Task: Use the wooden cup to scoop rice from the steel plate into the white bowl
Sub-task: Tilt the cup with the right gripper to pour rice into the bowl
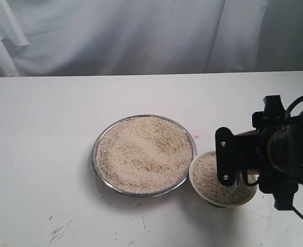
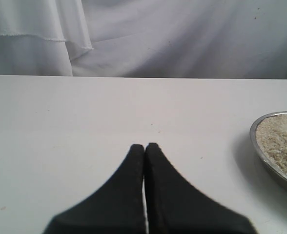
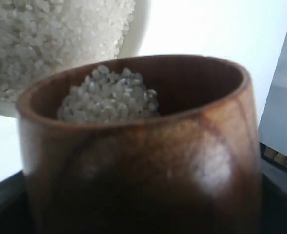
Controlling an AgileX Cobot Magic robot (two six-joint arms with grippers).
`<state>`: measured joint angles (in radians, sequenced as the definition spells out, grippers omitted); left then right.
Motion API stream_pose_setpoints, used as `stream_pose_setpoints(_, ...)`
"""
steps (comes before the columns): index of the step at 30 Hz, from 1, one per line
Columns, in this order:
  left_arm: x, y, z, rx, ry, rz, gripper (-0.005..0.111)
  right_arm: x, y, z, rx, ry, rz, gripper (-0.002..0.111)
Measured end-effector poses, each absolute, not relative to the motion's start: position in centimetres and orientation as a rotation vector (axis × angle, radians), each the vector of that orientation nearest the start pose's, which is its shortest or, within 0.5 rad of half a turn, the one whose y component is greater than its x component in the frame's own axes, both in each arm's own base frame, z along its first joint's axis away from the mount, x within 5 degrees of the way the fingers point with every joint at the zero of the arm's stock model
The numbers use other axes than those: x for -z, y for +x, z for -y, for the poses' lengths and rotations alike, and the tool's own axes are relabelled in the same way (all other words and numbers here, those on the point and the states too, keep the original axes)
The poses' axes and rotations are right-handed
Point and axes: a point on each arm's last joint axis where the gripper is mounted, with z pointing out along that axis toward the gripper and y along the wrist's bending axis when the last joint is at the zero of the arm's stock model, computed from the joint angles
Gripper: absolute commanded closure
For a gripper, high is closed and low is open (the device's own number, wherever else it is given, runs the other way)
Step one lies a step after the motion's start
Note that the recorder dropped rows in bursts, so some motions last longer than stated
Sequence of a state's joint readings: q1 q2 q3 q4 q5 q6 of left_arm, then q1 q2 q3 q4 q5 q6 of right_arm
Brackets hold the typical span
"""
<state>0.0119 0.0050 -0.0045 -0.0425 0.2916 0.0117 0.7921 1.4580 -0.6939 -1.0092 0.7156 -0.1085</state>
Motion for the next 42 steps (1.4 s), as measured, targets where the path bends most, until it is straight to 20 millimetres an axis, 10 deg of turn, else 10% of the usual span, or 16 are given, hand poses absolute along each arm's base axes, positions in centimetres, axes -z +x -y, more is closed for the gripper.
stream_pose_setpoints(42,-18.81,5.48,0.05,0.023,-0.028,-1.775,0.107,-20.05,21.62,-15.12,1.081,-2.105,-1.485,0.108)
